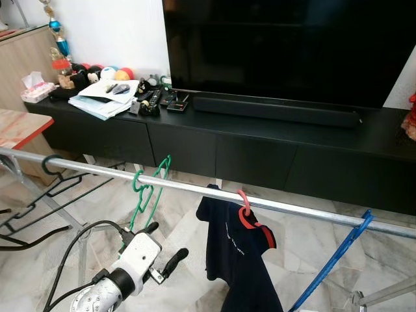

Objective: Hang hanger

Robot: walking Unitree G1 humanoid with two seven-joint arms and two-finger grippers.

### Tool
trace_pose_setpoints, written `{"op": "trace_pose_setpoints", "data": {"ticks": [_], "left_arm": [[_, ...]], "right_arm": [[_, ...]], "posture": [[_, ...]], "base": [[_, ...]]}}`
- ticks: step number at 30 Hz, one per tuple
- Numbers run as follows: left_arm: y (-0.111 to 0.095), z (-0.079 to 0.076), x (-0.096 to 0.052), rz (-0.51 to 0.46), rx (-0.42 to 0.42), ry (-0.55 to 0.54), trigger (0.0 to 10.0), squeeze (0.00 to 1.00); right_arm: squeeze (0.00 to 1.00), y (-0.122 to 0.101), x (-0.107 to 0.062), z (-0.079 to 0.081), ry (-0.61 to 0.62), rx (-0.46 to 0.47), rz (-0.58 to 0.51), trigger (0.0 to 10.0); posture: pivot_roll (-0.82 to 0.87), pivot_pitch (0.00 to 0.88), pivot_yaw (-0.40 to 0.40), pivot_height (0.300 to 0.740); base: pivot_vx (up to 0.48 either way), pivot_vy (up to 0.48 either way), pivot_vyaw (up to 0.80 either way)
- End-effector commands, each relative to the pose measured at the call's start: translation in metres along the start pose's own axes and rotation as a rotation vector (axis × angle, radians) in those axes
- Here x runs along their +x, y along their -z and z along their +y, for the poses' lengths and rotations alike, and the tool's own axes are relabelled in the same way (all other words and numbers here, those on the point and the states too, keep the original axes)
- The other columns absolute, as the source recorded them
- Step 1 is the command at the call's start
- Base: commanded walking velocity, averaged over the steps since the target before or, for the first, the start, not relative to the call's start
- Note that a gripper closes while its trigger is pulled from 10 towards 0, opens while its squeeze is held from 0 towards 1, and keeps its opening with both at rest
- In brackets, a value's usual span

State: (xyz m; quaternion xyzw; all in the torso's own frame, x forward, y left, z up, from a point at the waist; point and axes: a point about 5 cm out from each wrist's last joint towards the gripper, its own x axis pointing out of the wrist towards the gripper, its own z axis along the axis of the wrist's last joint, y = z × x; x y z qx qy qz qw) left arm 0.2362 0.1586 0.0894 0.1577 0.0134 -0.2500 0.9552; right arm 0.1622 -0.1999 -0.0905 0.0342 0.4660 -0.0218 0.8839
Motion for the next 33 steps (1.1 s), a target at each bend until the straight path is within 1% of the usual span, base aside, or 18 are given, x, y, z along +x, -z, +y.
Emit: {"op": "trace_pose_setpoints", "data": {"ticks": [1, 7, 33], "left_arm": [[-0.0014, 0.0082, 0.0011, -0.011, -0.022, -0.042, 10.0, 0.0], [-0.0019, 0.0018, 0.0017, -0.015, -0.025, -0.02, 10.0, 0.0], [-0.0034, 0.0014, 0.0032, -0.025, -0.021, -0.02, 10.0, 0.0]], "right_arm": [[0.0, 0.0037, -0.0003, 0.0017, -0.001, -0.001, 0.015, 10.0], [0.0, 0.0038, -0.0003, 0.0017, -0.001, -0.002, 0.017, 10.0], [0.0, 0.0042, -0.0004, 0.0019, -0.004, -0.001, 0.016, 10.0]], "posture": [[0.07, 0.044, 0.039, 0.74], [0.07, 0.044, 0.039, 0.74], [0.07, 0.043, 0.035, 0.74]], "base": [[0.0, 0.0, 0.0], [0.0, 0.0, 0.0], [0.0, -0.322, 0.0]]}}
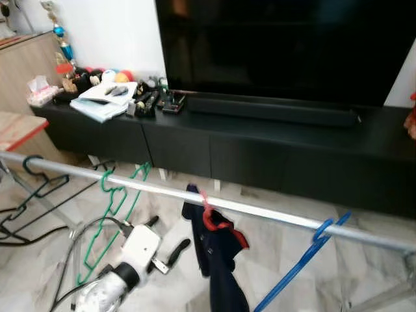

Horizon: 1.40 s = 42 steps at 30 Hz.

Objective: Hang hanger

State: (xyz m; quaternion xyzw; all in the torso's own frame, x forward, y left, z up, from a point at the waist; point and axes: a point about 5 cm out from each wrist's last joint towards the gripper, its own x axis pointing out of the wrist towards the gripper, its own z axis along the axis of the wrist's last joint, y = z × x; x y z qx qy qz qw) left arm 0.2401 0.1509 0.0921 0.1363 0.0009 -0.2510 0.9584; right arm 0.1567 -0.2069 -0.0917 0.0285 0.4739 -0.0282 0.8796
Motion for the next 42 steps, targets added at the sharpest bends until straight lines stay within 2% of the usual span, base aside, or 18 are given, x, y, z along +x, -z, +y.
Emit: {"op": "trace_pose_setpoints", "data": {"ticks": [1, 9, 16, 19, 21, 24, 25, 27, 30, 31, 37, 42], "left_arm": [[0.001, 0.005, -0.004, 0.009, 0.015, -0.017, 10.0, 0.0], [-0.002, 0.007, -0.007, -0.015, -0.007, -0.02, 10.0, 0.0], [-0.005, 0.007, -0.012, 0.017, -0.03, 0.093, 10.0, 0.0], [-0.002, 0.006, -0.005, 0.083, -0.033, 0.111, 10.0, 0.0], [-0.003, 0.01, 0.005, 0.099, 0.003, 0.056, 10.0, 0.0], [-0.005, 0.015, 0.017, 0.089, -0.033, -0.017, 10.0, 0.0], [0.003, 0.023, 0.025, 0.157, -0.024, -0.089, 10.0, 0.0], [0.008, 0.028, 0.029, 0.202, -0.031, -0.126, 10.0, 0.0], [0.013, 0.032, 0.036, 0.249, -0.101, -0.136, 10.0, 0.0], [0.016, 0.031, 0.04, 0.264, -0.109, -0.108, 10.0, 0.0], [0.022, 0.028, 0.047, 0.341, -0.067, -0.099, 10.0, 0.0], [0.022, 0.026, 0.049, 0.338, -0.07, -0.105, 10.0, 0.0]], "right_arm": [[0.0, -0.001, 0.001, 0.009, -0.022, 0.003, -0.002, 10.0], [0.0, -0.001, 0.002, 0.01, -0.023, 0.003, -0.001, 10.0], [0.0, -0.001, 0.002, 0.01, -0.026, 0.001, -0.001, 10.0], [0.0, -0.001, 0.002, 0.01, -0.028, 0.0, -0.001, 10.0], [0.0, -0.001, 0.002, 0.01, -0.028, 0.0, -0.001, 10.0], [0.0, -0.001, 0.002, 0.01, -0.028, 0.0, -0.001, 10.0], [0.0, -0.001, 0.002, 0.011, -0.028, 0.001, 0.0, 10.0], [0.0, -0.001, 0.002, 0.011, -0.027, 0.001, 0.0, 10.0], [0.0, -0.001, 0.002, 0.011, -0.027, 0.003, 0.0, 10.0], [0.0, -0.001, 0.002, 0.011, -0.027, 0.005, 0.0, 10.0], [0.0, 0.0, 0.002, 0.011, -0.026, 0.008, 0.001, 10.0], [0.0, 0.0, 0.002, 0.011, -0.025, 0.008, 0.002, 10.0]], "posture": [[0.07, 0.043, 0.035, 0.74], [0.07, 0.044, 0.035, 0.74], [0.08, 0.047, 0.035, 0.74], [0.08, 0.047, 0.037, 0.74], [0.07, 0.047, 0.037, 0.74], [0.07, 0.048, 0.036, 0.74], [0.07, 0.048, 0.036, 0.74], [0.07, 0.049, 0.037, 0.74], [0.06, 0.051, 0.041, 0.74], [0.06, 0.051, 0.041, 0.74], [0.06, 0.059, 0.045, 0.74], [0.06, 0.061, 0.042, 0.74]], "base": [[0.0, -0.326, 0.0], [0.0, -0.04, 0.0], [0.0, 0.0, 0.0], [0.0, 0.0, 0.0], [0.0, 0.0, 0.0], [0.0, 0.0, 0.0], [0.0, 0.0, 0.0], [0.0, 0.0, 0.0], [0.0, 0.0, 0.0], [0.0, 0.0, 0.0], [0.0, 0.0, 0.0], [0.0, 0.0, 0.0]]}}
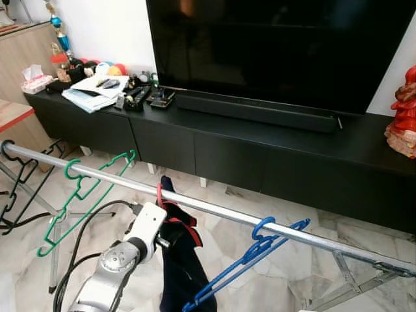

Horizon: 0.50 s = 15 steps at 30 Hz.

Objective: Hang hanger

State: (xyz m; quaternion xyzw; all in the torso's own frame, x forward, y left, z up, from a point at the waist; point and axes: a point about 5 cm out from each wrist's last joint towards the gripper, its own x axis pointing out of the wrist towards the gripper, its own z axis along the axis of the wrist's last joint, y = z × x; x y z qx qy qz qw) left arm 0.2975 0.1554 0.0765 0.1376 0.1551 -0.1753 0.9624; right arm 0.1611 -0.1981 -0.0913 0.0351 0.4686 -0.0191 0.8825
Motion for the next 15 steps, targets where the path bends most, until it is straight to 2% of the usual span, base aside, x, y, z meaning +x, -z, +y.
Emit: {"op": "trace_pose_setpoints", "data": {"ticks": [1, 3, 4, 5, 6, 7, 8, 9, 15], "left_arm": [[0.0021, -0.0009, 0.0006, 0.017, 0.003, -0.006, 10.0, 0.0], [0.0018, -0.0006, 0.0008, 0.015, 0.005, -0.012, 10.0, 0.0], [0.0016, -0.0005, 0.001, 0.015, 0.006, -0.014, 9.2, 0.0], [0.0016, -0.0005, 0.001, 0.015, 0.006, -0.014, 9.2, 0.0], [0.0011, 0.0, 0.0013, 0.012, 0.008, -0.019, 7.0, 0.0], [0.0003, 0.0007, 0.0016, 0.008, 0.005, -0.028, 3.1, 0.0], [0.0003, 0.0007, 0.0016, 0.008, 0.005, -0.028, 3.1, 0.0], [-0.0001, 0.0009, 0.0017, 0.005, 0.004, -0.03, 0.0, 0.0], [0.0006, 0.001, 0.0024, 0.015, 0.006, -0.036, 0.0, 0.0]], "right_arm": [[0.0, 0.0036, -0.0003, 0.0019, -0.002, 0.006, 0.013, 10.0], [0.0, 0.0036, -0.0003, 0.0019, -0.002, 0.005, 0.013, 10.0], [0.0, 0.0035, -0.0003, 0.0019, -0.002, 0.004, 0.013, 10.0], [0.0, 0.0035, -0.0003, 0.0019, -0.002, 0.004, 0.013, 10.0], [0.0, 0.0034, -0.0003, 0.0018, -0.002, 0.004, 0.013, 10.0], [0.0, 0.0034, -0.0002, 0.0018, -0.003, 0.003, 0.013, 10.0], [0.0, 0.0034, -0.0002, 0.0018, -0.003, 0.003, 0.013, 10.0], [0.0, 0.0034, -0.0002, 0.0019, -0.003, 0.003, 0.013, 10.0], [0.0, 0.0034, -0.0002, 0.0019, -0.004, 0.002, 0.013, 10.0]], "posture": [[0.06, 0.06, 0.042, 0.74], [0.06, 0.06, 0.042, 0.74], [0.06, 0.058, 0.042, 0.74], [0.06, 0.058, 0.042, 0.74], [0.06, 0.058, 0.042, 0.74], [0.06, 0.058, 0.042, 0.74], [0.06, 0.058, 0.042, 0.74], [0.06, 0.058, 0.042, 0.74], [0.06, 0.053, 0.042, 0.74]], "base": [[0.0, 0.0, 0.0], [0.0, 0.0, 0.0], [0.0, 0.0, 0.0], [0.0, 0.0, 0.0], [0.0, 0.0, 0.0], [0.0, 0.0, 0.0], [0.0, 0.0, 0.0], [0.0, 0.0, 0.0], [0.0, 0.0, 0.0]]}}
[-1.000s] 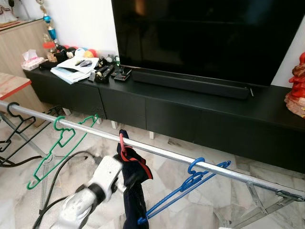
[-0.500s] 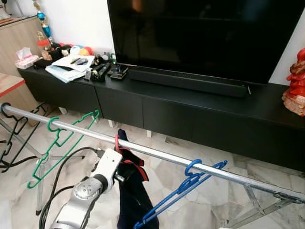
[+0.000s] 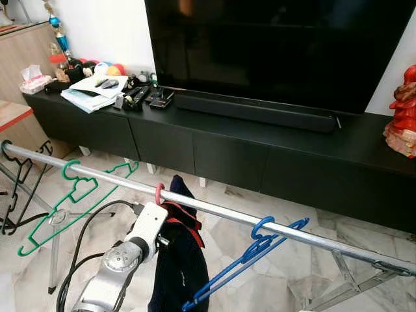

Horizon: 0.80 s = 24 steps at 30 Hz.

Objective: Hang hanger

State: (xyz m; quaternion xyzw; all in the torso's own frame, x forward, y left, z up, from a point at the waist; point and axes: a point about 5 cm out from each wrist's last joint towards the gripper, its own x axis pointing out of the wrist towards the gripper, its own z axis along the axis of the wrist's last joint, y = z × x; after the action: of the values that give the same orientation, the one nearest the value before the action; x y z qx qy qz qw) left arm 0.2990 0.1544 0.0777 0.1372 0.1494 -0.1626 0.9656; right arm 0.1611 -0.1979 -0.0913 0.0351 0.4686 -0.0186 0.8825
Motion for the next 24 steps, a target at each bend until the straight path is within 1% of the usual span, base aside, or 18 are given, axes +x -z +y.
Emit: {"op": "trace_pose_setpoints", "data": {"ticks": [1, 7, 13, 24], "left_arm": [[0.0029, 0.001, 0.0013, 0.028, 0.01, -0.008, 0.0, 0.0], [0.0038, -0.0019, 0.0018, 0.038, 0.003, 0.001, 0.0, 0.0], [0.0087, -0.0027, 0.0024, 0.08, -0.009, -0.004, 0.0, 0.0], [0.0062, -0.0002, 0.0019, 0.066, -0.014, -0.024, 0.0, 0.0]], "right_arm": [[0.0, 0.0034, -0.0002, 0.0019, -0.004, 0.002, 0.013, 10.0], [0.0, 0.0036, -0.0002, 0.0025, -0.006, 0.003, 0.015, 10.0], [0.0, 0.0037, -0.0001, 0.0031, -0.007, 0.007, 0.015, 10.0], [0.0, 0.004, 0.0, 0.0036, -0.008, 0.006, 0.017, 10.0]], "posture": [[0.06, 0.054, 0.042, 0.74], [0.06, 0.056, 0.044, 0.74], [0.06, 0.059, 0.047, 0.74], [0.06, 0.061, 0.047, 0.74]], "base": [[0.0, 0.0, 0.0], [0.0, 0.0, 0.0], [0.0, 0.0, 0.0], [0.0, 0.0, 0.0]]}}
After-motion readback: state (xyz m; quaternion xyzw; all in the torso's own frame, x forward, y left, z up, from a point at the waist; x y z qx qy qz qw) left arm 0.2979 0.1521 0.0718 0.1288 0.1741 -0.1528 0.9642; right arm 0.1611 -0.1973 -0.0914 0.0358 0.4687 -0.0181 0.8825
